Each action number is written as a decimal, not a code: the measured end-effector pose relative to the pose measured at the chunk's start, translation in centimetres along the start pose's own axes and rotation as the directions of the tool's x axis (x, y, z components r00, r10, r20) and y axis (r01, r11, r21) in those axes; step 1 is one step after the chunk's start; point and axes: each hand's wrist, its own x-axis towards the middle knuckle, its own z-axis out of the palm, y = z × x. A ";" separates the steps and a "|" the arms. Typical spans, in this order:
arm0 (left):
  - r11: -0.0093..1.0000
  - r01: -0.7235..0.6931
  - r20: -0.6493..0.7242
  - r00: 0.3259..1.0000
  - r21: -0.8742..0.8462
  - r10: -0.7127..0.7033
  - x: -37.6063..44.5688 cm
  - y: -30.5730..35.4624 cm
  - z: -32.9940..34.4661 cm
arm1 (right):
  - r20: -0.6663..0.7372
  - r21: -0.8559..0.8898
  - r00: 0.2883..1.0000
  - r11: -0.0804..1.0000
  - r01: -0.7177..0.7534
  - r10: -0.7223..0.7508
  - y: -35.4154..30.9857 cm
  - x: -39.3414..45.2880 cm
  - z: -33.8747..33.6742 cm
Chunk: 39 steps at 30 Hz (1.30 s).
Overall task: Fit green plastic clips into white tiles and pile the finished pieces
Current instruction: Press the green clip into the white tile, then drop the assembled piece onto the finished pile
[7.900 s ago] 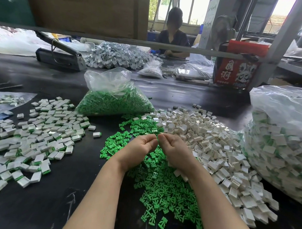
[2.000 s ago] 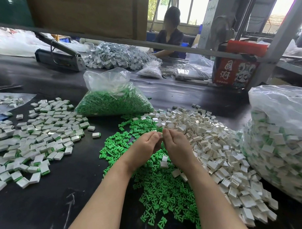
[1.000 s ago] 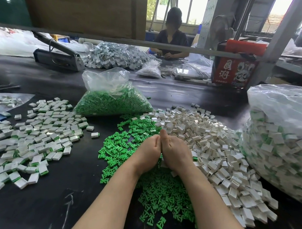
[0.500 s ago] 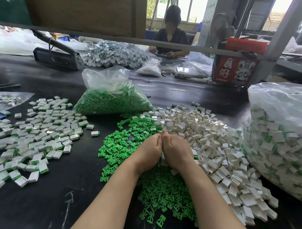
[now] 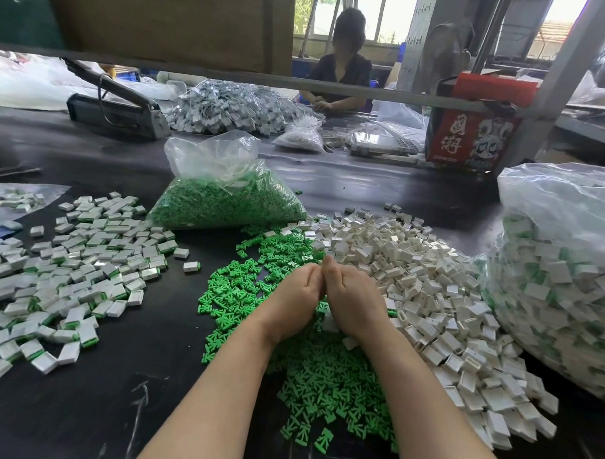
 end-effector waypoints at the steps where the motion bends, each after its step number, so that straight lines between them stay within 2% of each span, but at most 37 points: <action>1: 0.996 -0.001 0.003 1.000 -0.089 0.001 -0.1 0.0 -0.3 | 0.024 0.148 1.000 0.989 -0.017 0.014 -0.1 0.0 0.0; 3: 0.970 -0.020 0.005 1.000 -0.242 0.022 -0.3 0.1 -0.7 | 0.067 0.507 0.996 0.858 -0.081 0.055 -0.5 0.1 -0.3; 4: 0.955 -0.028 -0.001 1.000 -0.296 0.029 -0.4 0.1 -0.9 | 0.074 0.620 0.994 0.777 -0.106 0.076 -0.6 0.1 -0.6; 6: 0.931 -0.031 -0.020 0.999 -0.364 0.025 -0.4 0.2 -1.2 | 0.071 0.707 0.992 0.696 -0.126 0.107 -0.5 0.2 -1.1; 8: 0.947 -0.071 -0.062 0.997 -0.313 0.054 -0.3 0.0 -1.4 | 0.057 0.729 0.994 0.676 -0.108 0.097 -0.3 0.4 -1.5; 11: 0.984 -0.178 -0.110 0.978 -0.010 0.175 -0.3 -0.2 -1.6 | 0.019 0.646 0.999 0.762 -0.046 0.044 -0.4 0.5 -1.6; 14: 0.905 -0.278 -0.159 0.926 0.323 0.341 -0.2 -0.1 -1.6 | -0.025 0.543 1.000 0.840 0.001 0.015 -0.5 0.6 -1.4; 16: 0.840 -0.320 -0.173 0.887 0.438 0.428 -0.2 0.2 -1.7 | -0.042 0.506 0.999 0.863 0.007 0.017 -0.5 0.6 -1.3; 18: 0.887 -0.311 -0.176 0.906 0.343 0.386 -0.4 0.4 -1.8 | -0.034 0.486 0.999 0.874 0.008 0.010 -0.3 0.5 -1.4; 20: 0.980 -0.193 -0.146 0.969 0.050 0.198 -0.7 0.8 -1.7 | 0.014 0.514 1.000 0.858 0.002 -0.010 -0.3 0.4 -1.6; 22: 0.981 -0.066 -0.077 0.996 -0.180 0.052 -0.8 1.0 -1.5 | 0.051 0.546 0.998 0.838 -0.008 -0.024 -0.5 0.3 -1.6; 24: 0.968 -0.040 -0.056 0.998 -0.250 0.027 -0.8 1.0 -1.3 | 0.048 0.566 0.998 0.825 -0.001 -0.032 -0.6 0.2 -1.7; 27: 0.966 -0.037 -0.033 0.999 -0.254 0.030 -0.8 1.0 -1.3 | 0.041 0.565 0.999 0.825 0.006 -0.036 -0.5 0.3 -1.7; 30: 0.973 -0.028 -0.029 0.999 -0.230 0.022 -0.6 0.9 -1.3 | 0.024 0.476 1.000 0.879 0.001 -0.014 -0.3 0.3 -1.4; 35: 0.981 0.053 -0.015 0.998 -0.185 -0.057 -0.5 0.4 -1.0 | -0.003 0.179 0.999 0.982 0.052 -0.052 0.0 0.4 -0.9; 39: 0.998 0.049 -0.031 0.998 -0.031 -0.050 -0.2 0.0 -0.7 | 0.021 -0.057 0.998 0.996 0.064 -0.063 -0.3 0.0 -0.5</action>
